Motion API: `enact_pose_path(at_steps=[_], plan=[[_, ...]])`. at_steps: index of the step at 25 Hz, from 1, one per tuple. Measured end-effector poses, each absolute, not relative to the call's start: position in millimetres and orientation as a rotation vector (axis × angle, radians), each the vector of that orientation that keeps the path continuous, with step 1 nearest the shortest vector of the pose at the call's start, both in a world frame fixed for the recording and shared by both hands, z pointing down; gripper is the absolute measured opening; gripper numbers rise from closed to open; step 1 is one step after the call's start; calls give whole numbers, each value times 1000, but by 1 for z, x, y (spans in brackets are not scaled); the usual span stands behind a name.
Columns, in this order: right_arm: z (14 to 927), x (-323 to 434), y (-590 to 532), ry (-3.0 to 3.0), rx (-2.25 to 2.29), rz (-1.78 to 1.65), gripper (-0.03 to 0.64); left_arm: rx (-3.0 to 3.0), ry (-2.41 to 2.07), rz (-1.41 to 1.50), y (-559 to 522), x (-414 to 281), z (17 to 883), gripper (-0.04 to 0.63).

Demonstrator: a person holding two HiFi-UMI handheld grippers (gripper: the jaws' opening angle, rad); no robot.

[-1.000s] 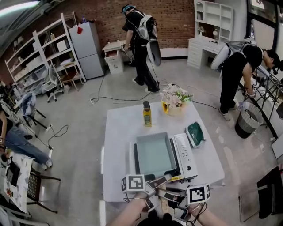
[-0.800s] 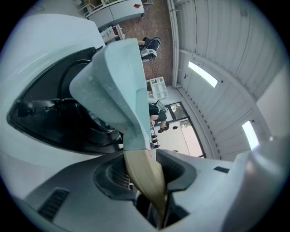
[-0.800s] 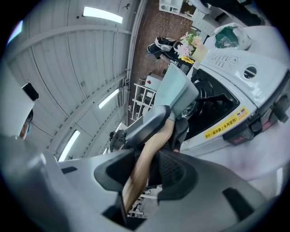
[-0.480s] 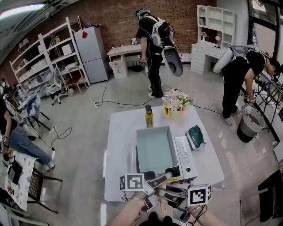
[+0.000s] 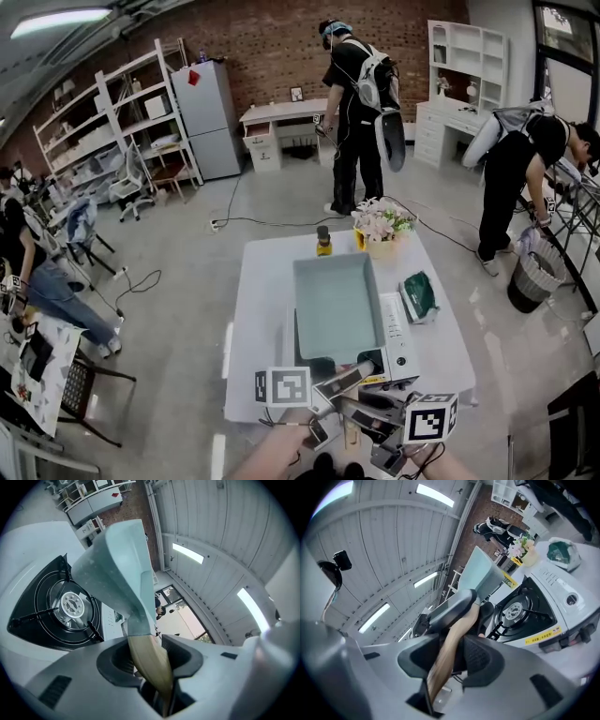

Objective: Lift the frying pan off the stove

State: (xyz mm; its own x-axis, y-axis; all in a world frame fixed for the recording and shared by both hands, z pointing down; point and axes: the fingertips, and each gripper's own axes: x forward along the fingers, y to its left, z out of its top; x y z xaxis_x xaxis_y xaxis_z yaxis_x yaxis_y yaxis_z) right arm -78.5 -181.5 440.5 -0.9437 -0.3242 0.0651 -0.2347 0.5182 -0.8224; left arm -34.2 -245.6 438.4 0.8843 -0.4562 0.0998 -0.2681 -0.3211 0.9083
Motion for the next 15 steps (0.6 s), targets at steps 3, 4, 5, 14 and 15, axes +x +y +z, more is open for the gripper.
enact_pose_path(at_steps=[3, 4, 5, 14, 15], plan=[[434, -80, -177, 2675, -492, -1369, 158, 1957, -529, -214, -241, -35, 430, 153], [432, -79, -176, 2687, -492, -1352, 156, 1970, -530, -215, -239, -34, 427, 153], [430, -77, -174, 2696, -492, -1336, 157, 1982, -531, -214, -238, -32, 423, 153], [411, -73, -164, 2710, -494, -1254, 153, 2059, -522, -220, -227, -27, 400, 153], [410, -74, -162, 2714, -494, -1245, 153, 2066, -520, -223, -225, -27, 399, 153]])
